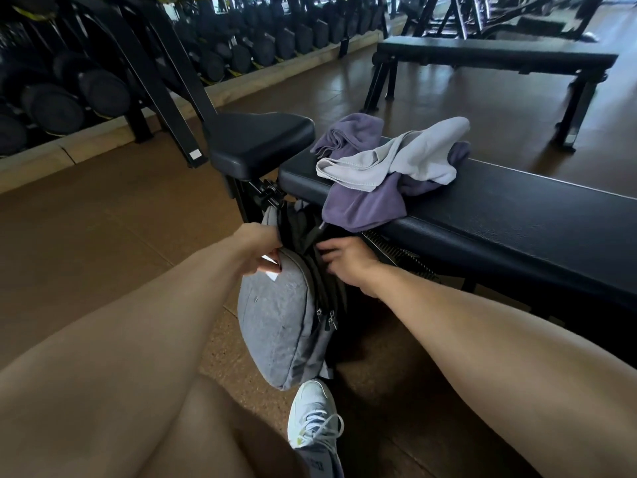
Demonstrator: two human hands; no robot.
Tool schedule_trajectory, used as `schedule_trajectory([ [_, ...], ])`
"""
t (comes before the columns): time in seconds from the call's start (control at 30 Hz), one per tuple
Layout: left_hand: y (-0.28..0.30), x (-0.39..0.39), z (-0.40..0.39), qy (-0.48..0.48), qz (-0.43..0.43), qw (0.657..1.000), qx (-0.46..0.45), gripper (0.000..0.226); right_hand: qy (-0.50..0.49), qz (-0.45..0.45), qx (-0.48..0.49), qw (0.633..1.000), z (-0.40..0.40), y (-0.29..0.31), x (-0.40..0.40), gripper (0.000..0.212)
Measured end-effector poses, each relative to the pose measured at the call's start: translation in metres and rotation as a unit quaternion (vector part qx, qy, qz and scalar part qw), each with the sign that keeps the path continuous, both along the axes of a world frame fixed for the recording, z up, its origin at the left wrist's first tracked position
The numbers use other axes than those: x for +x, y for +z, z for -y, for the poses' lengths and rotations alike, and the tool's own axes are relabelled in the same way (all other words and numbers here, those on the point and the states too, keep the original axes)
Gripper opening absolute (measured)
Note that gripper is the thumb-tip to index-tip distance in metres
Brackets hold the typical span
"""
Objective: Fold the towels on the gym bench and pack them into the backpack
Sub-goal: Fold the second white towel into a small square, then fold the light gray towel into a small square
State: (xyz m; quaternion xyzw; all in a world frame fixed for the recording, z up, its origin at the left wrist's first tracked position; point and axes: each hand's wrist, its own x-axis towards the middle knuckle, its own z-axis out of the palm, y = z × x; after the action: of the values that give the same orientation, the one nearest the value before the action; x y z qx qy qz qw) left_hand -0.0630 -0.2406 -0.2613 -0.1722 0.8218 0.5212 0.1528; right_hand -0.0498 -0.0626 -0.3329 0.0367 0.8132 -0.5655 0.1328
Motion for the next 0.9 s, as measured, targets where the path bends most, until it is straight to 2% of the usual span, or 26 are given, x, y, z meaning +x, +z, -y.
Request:
schedule_trajectory([
  [0.2, -0.016, -0.014, 0.013, 0.180, -0.045, 0.981, 0.062, 0.026, 0.062, -0.006, -0.015, 0.998, 0.019, 0.005, 0.002, 0.055],
  [0.3, -0.018, -0.018, 0.014, 0.229, -0.049, 0.966, 0.109, 0.023, 0.081, -0.023, 0.008, 0.996, 0.017, 0.014, 0.002, 0.059],
  [0.37, -0.014, -0.015, 0.006, 0.214, -0.029, 0.971, 0.104, 0.019, 0.079, -0.039, 0.042, 0.995, 0.011, 0.018, 0.003, 0.059],
  [0.47, -0.009, -0.004, -0.018, 0.110, 0.009, 0.993, 0.034, 0.018, 0.073, -0.080, 0.144, 0.984, -0.001, 0.025, 0.008, 0.056],
  [0.57, -0.010, -0.004, -0.034, 0.025, 0.031, 0.998, -0.041, 0.013, 0.090, -0.142, 0.206, 0.964, -0.020, 0.049, 0.016, 0.043],
  [0.6, -0.011, -0.008, -0.039, 0.032, 0.013, 0.997, -0.069, 0.012, 0.107, -0.158, 0.215, 0.958, -0.026, 0.060, 0.019, 0.036],
  [0.63, -0.012, -0.013, -0.043, 0.062, -0.023, 0.993, -0.093, 0.020, 0.125, -0.177, 0.228, 0.949, -0.033, 0.073, 0.023, 0.031],
  [0.7, -0.004, -0.021, -0.053, 0.129, -0.127, 0.974, -0.133, 0.039, 0.134, -0.218, 0.257, 0.932, -0.049, 0.099, 0.028, 0.023],
  [0.73, 0.002, -0.022, -0.059, 0.128, -0.191, 0.963, -0.143, 0.042, 0.126, -0.239, 0.261, 0.927, -0.058, 0.110, 0.030, 0.022],
  [0.8, 0.013, -0.025, -0.074, 0.069, -0.304, 0.939, -0.145, 0.047, 0.091, -0.278, 0.253, 0.922, -0.077, 0.129, 0.032, 0.023],
  [0.9, 0.025, -0.030, -0.098, -0.044, -0.400, 0.903, -0.148, 0.056, 0.022, -0.295, 0.231, 0.927, -0.107, 0.143, 0.028, 0.023],
])
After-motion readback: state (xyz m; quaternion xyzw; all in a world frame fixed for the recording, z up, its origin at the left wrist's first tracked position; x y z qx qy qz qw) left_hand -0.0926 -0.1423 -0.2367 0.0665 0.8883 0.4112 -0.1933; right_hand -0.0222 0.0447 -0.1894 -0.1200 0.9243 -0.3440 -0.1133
